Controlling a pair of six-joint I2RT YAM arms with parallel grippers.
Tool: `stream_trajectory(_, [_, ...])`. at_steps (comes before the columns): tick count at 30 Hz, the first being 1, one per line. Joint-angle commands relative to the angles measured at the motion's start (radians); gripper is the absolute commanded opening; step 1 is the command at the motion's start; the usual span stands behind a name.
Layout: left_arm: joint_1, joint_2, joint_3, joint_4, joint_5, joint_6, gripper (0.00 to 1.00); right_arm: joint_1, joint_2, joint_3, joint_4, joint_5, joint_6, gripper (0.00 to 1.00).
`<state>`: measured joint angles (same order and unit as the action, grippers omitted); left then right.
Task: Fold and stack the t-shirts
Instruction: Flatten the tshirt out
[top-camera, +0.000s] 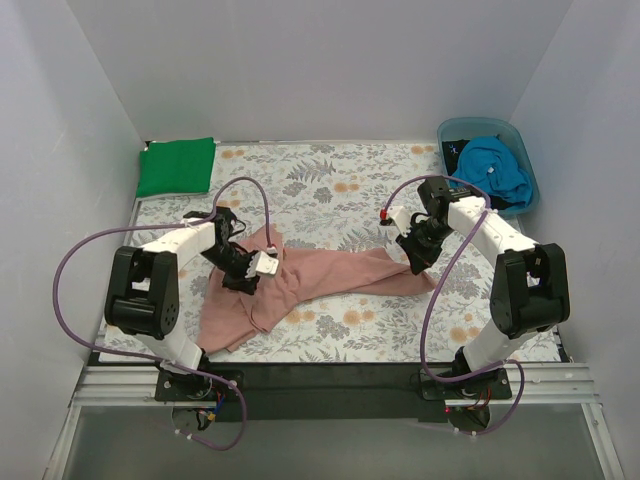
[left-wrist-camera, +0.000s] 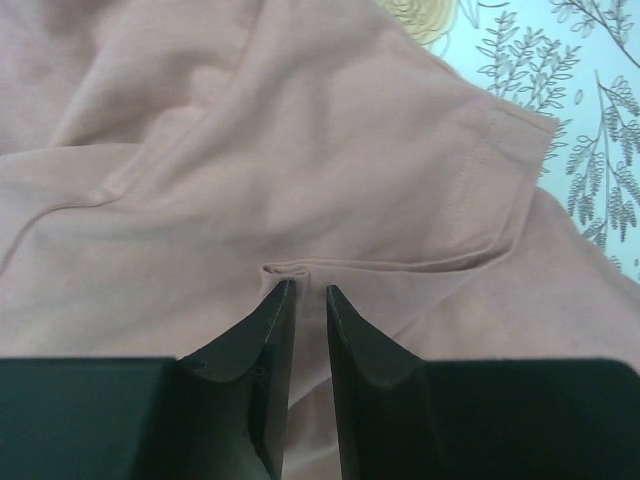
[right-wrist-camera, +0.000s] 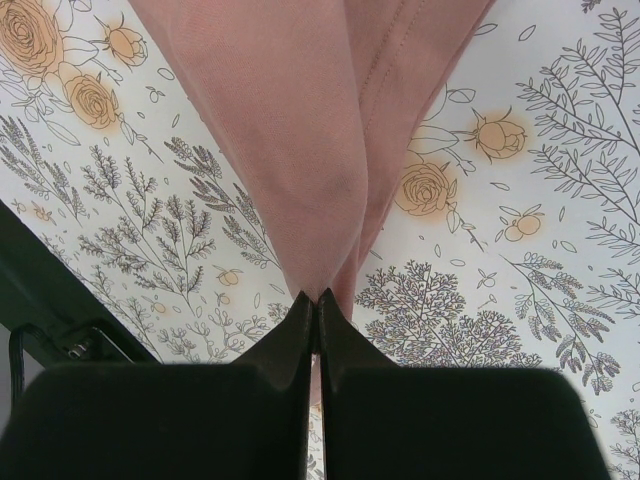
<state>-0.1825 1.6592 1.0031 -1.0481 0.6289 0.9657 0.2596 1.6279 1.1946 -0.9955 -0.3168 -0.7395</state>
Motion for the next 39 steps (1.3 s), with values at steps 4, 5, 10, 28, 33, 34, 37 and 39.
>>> stream_trajectory(4, [0.003, -0.087, -0.063, 0.020, 0.023, -0.001, 0.17, 0.003, -0.003, 0.005, -0.015, -0.022, 0.000, 0.01])
stream_trajectory(5, [0.003, -0.085, -0.060, 0.025, 0.029, -0.007, 0.17, 0.004, -0.002, 0.007, -0.015, -0.025, 0.003, 0.01])
stream_trajectory(10, [0.003, -0.085, -0.040, 0.065, 0.045, -0.024, 0.29, 0.004, 0.003, 0.008, -0.017, -0.033, 0.008, 0.01])
stream_trajectory(28, [0.003, -0.027, 0.011, 0.085, 0.034, -0.024, 0.30, 0.004, 0.012, 0.003, -0.023, -0.030, 0.002, 0.01])
stream_trajectory(33, [0.003, -0.019, 0.002, 0.108, 0.029, -0.038, 0.27, 0.004, 0.016, 0.008, -0.025, -0.036, 0.002, 0.01])
stream_trajectory(34, [0.003, -0.015, 0.003, 0.106, 0.026, -0.044, 0.24, 0.006, 0.020, 0.008, -0.023, -0.036, 0.003, 0.01])
stream_trajectory(37, [0.037, 0.000, 0.055, 0.099, 0.047, -0.169, 0.00, 0.016, 0.020, 0.010, -0.023, -0.039, 0.005, 0.01])
stream_trajectory(39, [0.078, 0.031, 0.130, 0.054, 0.093, -0.217, 0.00, 0.023, 0.023, 0.010, -0.020, -0.044, 0.003, 0.01])
